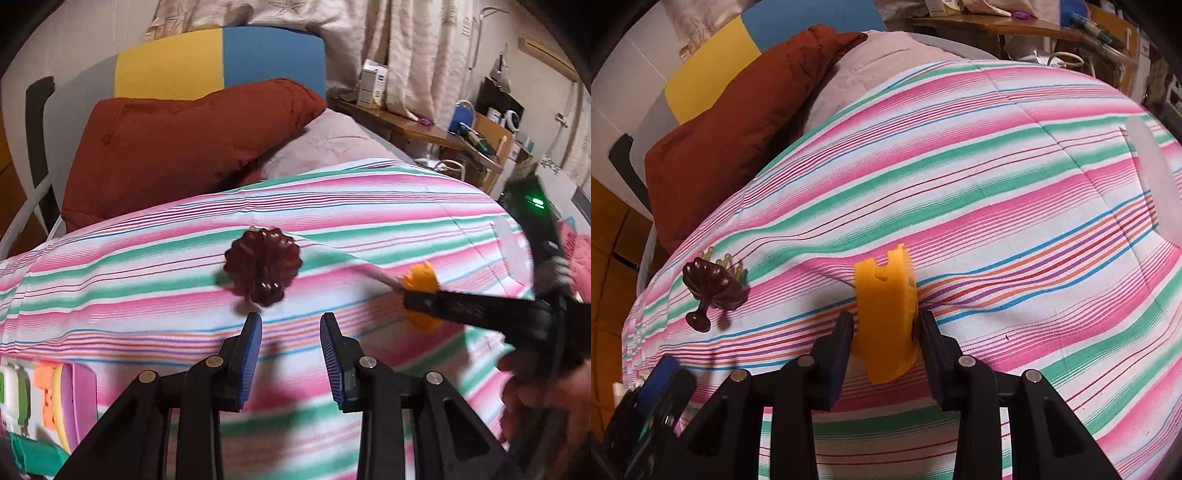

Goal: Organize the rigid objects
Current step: 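Grasp the brown flower-shaped toy with left tool while right tool holds the yellow toy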

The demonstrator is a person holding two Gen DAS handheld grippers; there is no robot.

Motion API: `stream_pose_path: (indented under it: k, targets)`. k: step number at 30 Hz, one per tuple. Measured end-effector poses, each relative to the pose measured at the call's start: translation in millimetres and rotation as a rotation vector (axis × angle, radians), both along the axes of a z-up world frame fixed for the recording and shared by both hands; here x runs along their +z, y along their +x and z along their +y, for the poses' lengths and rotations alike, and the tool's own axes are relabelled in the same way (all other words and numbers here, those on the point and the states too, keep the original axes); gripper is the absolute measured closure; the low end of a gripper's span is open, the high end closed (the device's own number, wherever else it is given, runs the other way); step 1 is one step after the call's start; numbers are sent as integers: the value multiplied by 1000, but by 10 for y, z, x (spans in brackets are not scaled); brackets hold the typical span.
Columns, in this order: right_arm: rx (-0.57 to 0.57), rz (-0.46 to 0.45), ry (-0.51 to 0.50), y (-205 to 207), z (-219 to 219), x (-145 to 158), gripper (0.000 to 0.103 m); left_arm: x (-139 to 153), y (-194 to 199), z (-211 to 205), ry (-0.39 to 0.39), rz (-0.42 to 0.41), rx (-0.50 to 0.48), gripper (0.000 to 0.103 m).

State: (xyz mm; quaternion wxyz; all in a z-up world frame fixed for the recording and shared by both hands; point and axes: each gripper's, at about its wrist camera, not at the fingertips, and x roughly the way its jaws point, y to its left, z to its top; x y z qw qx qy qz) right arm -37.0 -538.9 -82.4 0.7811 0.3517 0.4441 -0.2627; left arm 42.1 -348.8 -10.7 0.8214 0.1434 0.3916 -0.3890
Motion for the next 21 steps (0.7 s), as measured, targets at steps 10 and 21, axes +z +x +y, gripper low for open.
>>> stream_pose_path:
  k: [10, 21]
  targets:
    - [2, 6, 4, -7, 10, 8, 66, -198, 335, -210, 21, 27, 38, 71]
    - [4, 5, 7, -10, 3, 18, 66, -40, 210, -7, -42, -4, -20, 79]
